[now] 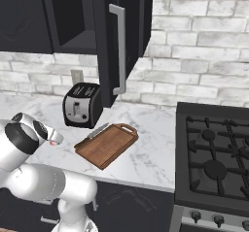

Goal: Pick the bread, place it on the cutting board, pick the jam, place it on the counter, and close the cabinet.

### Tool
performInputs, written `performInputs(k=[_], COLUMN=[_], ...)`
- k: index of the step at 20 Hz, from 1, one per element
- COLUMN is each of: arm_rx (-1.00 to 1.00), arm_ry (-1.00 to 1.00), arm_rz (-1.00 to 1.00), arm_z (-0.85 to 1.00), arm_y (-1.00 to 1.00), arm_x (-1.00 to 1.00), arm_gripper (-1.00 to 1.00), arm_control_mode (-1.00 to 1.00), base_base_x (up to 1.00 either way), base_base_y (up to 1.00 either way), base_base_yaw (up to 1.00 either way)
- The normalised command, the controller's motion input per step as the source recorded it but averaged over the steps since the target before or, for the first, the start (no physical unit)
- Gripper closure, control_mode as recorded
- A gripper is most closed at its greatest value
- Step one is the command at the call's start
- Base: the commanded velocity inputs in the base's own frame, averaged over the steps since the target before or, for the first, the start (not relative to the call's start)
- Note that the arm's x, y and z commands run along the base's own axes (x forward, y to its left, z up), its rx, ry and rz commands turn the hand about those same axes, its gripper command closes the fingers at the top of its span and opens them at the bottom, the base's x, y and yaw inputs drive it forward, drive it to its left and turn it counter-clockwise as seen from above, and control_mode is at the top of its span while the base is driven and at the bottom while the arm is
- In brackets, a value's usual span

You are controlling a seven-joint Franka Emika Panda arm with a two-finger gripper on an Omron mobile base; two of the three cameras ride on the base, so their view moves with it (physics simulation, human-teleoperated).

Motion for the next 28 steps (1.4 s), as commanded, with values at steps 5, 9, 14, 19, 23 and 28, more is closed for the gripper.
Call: performInputs(k=[5, 9, 14, 19, 23, 28], arm_rx=[0.0, 0.0, 0.0, 0.0, 0.0, 0.0], arm_ry=[0.01, 0.0, 0.0, 0.0, 0.0, 0.0], arm_rz=[0.0, 0.0, 0.0, 0.0, 0.0, 0.0], arm_z=[-0.04, 0.0, 0.0, 0.0, 0.0, 0.0], arm_y=[0.0, 0.0, 0.0, 0.0, 0.0, 0.0], arm_x=[0.0, 0.0, 0.0, 0.0, 0.0, 0.0], arm_gripper=[1.0, 1.0, 1.0, -1.0, -1.0, -1.0], arm_control_mode=[-1.0, -1.0, -1.0, -1.0, -1.0, -1.0], base_base_x=[0.0, 0.0, 0.0, 0.0, 0.0, 0.0], base_base_y=[0.0, 0.0, 0.0, 0.0, 0.0, 0.0], base_base_yaw=[0.0, 0.0, 0.0, 0.0, 0.0, 0.0])
